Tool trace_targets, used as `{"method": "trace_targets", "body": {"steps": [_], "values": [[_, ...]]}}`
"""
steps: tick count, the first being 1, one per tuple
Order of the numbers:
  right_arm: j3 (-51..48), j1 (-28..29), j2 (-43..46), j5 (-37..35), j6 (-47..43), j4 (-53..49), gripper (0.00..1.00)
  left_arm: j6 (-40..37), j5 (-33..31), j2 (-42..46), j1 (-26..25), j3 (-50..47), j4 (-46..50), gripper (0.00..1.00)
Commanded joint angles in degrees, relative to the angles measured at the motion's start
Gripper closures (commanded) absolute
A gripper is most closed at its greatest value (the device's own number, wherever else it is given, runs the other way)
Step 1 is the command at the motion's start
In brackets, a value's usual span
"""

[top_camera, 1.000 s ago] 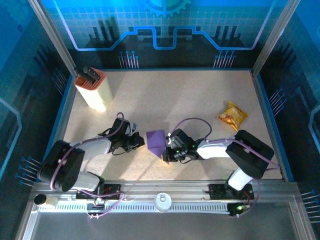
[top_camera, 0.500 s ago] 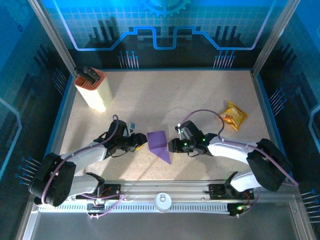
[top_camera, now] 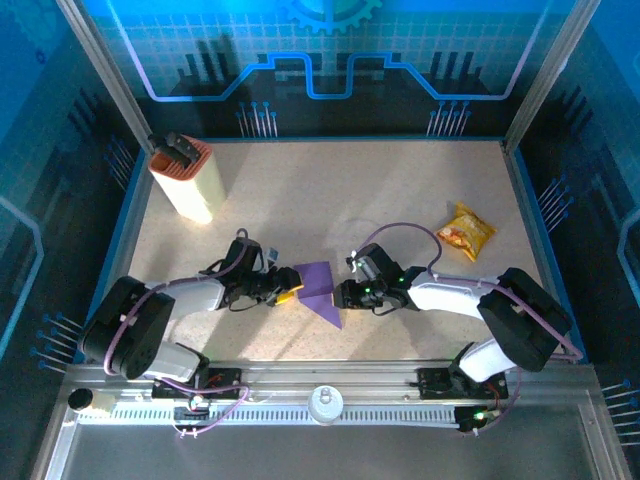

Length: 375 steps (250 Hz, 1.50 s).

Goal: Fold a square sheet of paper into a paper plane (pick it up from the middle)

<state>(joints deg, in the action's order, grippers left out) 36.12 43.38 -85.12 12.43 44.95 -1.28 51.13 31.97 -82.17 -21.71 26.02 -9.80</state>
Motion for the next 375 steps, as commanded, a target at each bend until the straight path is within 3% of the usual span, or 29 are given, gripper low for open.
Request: {"method": "trace_targets", "body": {"steps": [1,67,147,207,318,375], "values": [[-0.03,-0.22,-0.24,-0.45,0.71,-0.34,0.63,0.22,2.48,-1.78,-0.26,1.98,-1.01,0.51],[-0.51,0.35,4.17,-3.73,2.34,-0.81,0.62,1.17,4.33,-5.34,-0.25,2.68,-4.45,0.54],[-2.73,3.38,13.44,-12.9,1.4,-0.93,0.6,2.06,6.95,-6.83,-0.26,3.74,-7.79,0.62],[-6.36,7.07,19.22,-21.09,-1.27,1.88,0.51,1.41,8.09,-6.41,-0.26,4.21,-8.03,0.63],[-6.44,10.92,21.1,-25.03,-6.24,1.57,0.49,0.11,9.87,-7.47,-0.26,5.36,-7.51,0.69],[-6.09,17.18,19.5,-34.35,-13.84,2.53,0.5,-0.02,9.93,-7.75,-0.26,6.06,-6.24,0.79]]}}
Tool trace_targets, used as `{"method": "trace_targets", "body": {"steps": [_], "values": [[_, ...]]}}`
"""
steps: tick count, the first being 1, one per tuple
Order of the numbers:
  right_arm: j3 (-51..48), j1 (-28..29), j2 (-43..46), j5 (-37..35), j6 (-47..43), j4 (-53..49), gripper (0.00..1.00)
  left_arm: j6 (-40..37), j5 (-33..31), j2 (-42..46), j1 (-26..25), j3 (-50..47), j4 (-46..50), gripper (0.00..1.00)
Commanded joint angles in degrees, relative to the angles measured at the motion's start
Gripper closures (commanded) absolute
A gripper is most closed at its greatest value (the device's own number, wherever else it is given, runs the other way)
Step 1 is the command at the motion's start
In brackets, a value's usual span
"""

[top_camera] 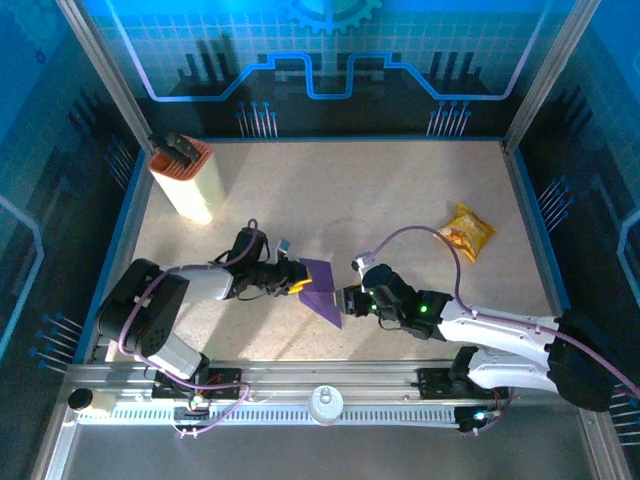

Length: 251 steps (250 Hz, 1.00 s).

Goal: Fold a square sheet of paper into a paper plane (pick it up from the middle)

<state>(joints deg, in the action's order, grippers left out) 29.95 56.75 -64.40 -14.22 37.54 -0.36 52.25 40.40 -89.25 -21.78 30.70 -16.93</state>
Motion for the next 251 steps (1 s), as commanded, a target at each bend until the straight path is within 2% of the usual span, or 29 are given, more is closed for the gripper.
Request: {"method": "trace_targets", "body": {"steps": [1,39,64,94,136,208,251], "values": [[0.13,4.02,-1.33,-7.86,-6.74,1.69,0.5,-1.12,1.51,-0.62,-0.24,1.34,0.95,0.8],[2.74,12.34,-7.36,-16.61,-18.18,1.6,0.5,1.44,-2.17,2.58,-0.28,-0.29,1.09,0.87],[5.11,15.82,-13.06,-21.61,-21.06,0.8,0.51,2.85,-5.38,5.21,-0.28,-1.39,1.73,0.92],[6.86,18.53,-18.49,-26.38,-23.3,2.49,0.51,2.97,-7.62,7.29,-0.27,-1.21,3.54,0.92],[8.14,18.36,-22.8,-29.19,-24.78,5.82,0.52,3.17,-6.69,6.57,-0.28,0.11,3.91,0.91],[8.44,15.74,-26.62,-25.89,-26.29,8.9,0.56,3.41,-6.45,6.56,-0.37,0.33,3.84,0.88],[8.71,15.21,-27.92,-25.42,-25.86,9.23,0.65,3.19,-6.15,6.21,-0.52,0.65,3.92,0.88]]}}
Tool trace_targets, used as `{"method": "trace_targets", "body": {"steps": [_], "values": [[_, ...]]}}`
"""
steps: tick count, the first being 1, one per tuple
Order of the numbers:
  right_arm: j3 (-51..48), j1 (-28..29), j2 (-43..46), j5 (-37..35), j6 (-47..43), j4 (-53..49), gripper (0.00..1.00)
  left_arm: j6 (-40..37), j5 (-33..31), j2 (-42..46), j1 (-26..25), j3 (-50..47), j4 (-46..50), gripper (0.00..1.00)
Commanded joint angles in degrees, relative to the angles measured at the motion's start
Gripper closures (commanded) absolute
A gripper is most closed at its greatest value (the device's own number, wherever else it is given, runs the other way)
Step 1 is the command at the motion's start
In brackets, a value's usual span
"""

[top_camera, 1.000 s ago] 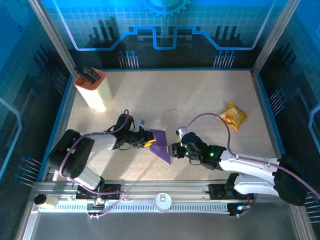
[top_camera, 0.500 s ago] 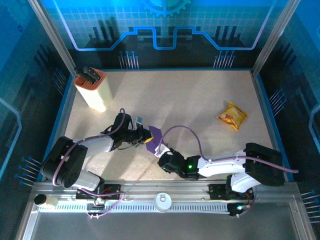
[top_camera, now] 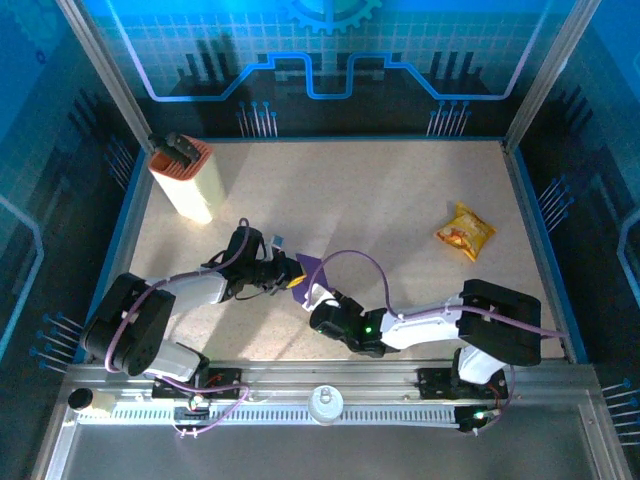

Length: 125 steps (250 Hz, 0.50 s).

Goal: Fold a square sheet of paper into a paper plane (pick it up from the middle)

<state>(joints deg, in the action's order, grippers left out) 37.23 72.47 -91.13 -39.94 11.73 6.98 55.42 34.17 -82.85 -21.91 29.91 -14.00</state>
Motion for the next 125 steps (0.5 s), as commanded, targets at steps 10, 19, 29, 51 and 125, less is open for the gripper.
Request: {"method": "trace_targets", "body": {"steps": [10,19,29,51,125], "values": [[1.44,-0.52,-1.32,0.39,0.24,2.06,0.67,0.02,0.05,-0.29,-0.4,1.45,1.01,0.88],[1.47,-0.51,-1.4,0.63,0.31,2.2,0.67,0.07,0.1,-0.3,-0.41,1.52,1.01,0.88],[1.58,-0.47,-1.55,1.08,0.34,2.03,0.68,0.08,0.13,-0.14,-0.46,1.49,1.01,0.88],[1.93,-0.47,-2.13,1.04,0.53,1.6,0.68,0.03,0.16,-0.34,-0.59,1.59,0.99,0.88],[1.09,-0.65,-1.4,1.08,1.9,2.37,0.77,-0.42,0.2,-0.65,-0.67,1.91,1.8,0.88]]}}
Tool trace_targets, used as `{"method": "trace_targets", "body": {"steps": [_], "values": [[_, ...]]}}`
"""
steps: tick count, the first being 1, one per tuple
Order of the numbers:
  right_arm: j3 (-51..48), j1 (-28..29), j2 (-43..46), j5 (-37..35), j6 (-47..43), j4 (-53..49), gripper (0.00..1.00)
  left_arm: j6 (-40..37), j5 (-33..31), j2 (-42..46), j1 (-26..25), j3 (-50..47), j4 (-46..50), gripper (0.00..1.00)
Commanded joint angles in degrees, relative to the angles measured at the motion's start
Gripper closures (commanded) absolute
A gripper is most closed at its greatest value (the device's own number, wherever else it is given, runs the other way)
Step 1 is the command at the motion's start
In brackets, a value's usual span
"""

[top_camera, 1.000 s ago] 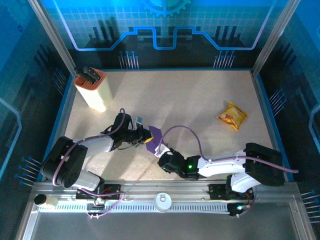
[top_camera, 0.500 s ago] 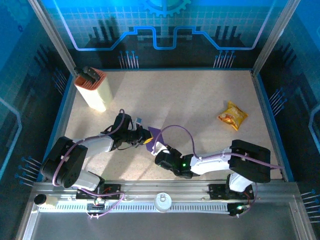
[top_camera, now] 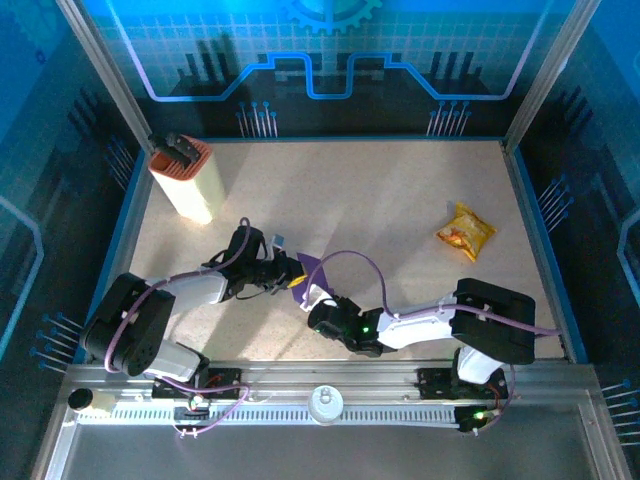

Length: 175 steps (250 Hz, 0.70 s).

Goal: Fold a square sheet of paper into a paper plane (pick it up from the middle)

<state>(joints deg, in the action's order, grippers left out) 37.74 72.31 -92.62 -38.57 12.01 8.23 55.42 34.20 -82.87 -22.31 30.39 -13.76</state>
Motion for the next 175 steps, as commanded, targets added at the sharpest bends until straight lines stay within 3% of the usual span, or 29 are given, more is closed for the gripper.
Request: {"method": "trace_targets", "body": {"steps": [1,101,175], "values": [[0.58,-0.5,0.08,-0.33,1.7,1.15,0.77,-0.41,0.17,-0.58,-0.28,1.47,1.59,0.88],[0.54,-0.51,-0.88,-1.44,3.51,0.45,0.76,-1.08,0.2,-0.16,-0.36,1.73,2.57,0.88],[0.46,-0.68,-0.61,-1.01,4.67,0.06,0.82,-1.21,0.35,-0.26,-0.35,1.79,2.68,0.88]]}}
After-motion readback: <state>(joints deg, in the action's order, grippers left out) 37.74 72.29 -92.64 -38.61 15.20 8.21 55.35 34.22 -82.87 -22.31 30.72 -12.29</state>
